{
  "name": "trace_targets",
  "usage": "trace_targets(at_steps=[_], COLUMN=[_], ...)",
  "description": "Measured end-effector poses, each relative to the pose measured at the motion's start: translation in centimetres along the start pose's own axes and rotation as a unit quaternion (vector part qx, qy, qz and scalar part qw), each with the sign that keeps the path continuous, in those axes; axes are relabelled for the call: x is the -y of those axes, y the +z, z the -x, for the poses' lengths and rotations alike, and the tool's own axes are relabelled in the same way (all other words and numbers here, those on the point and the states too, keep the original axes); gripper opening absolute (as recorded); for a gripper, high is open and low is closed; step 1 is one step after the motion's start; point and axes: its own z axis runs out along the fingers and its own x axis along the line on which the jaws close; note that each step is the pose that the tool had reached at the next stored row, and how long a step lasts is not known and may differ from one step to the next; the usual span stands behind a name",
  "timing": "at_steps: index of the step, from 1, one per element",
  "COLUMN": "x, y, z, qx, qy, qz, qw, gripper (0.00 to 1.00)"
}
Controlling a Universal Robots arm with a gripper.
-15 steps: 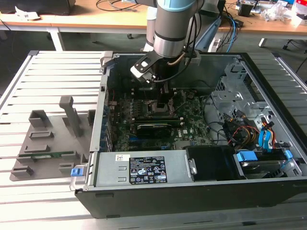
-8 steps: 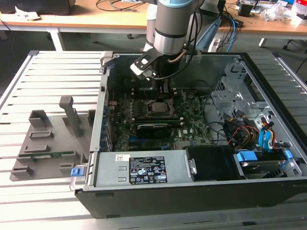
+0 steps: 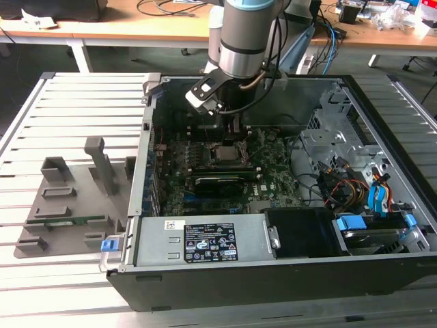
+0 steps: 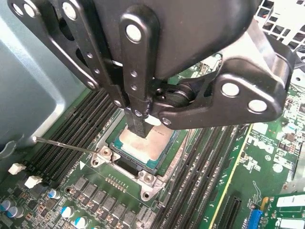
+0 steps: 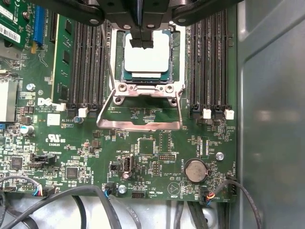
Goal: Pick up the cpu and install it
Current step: 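Place the cpu into insertion slot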
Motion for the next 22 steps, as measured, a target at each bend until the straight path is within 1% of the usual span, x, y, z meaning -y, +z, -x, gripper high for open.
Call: trace_targets(at_steps=[1, 5, 7, 9, 12, 14, 16, 17, 22], x=[0.01, 0.06, 0.11, 0.15, 0.2, 0.25, 0.31, 0.33, 0.39], y=[-0.05, -1.31, -2.44, -3.31, -4.29, -5.5, -6.87, -7.32, -8.54], z=[0.13, 0.23, 0.27, 0.3, 0.33, 0.37, 0.42, 0.43, 0.48], qx=[0.0, 0.0, 0.0, 0.0, 0.0, 0.0, 0.0, 0.0, 0.0], qy=[0.0, 0.0, 0.0, 0.0, 0.0, 0.0, 0.0, 0.0, 0.0], qz=[-0.0001, 0.0, 0.0, 0.0, 0.0, 0.0, 0.0, 0.0, 0.0], qw=[1.0, 1.0, 1.0, 1.0, 1.0, 1.0, 1.0, 1.0, 1.0], gripper=[0.11, 0.11, 0.11, 0.11, 0.11, 0.11, 0.11, 0.11, 0.11])
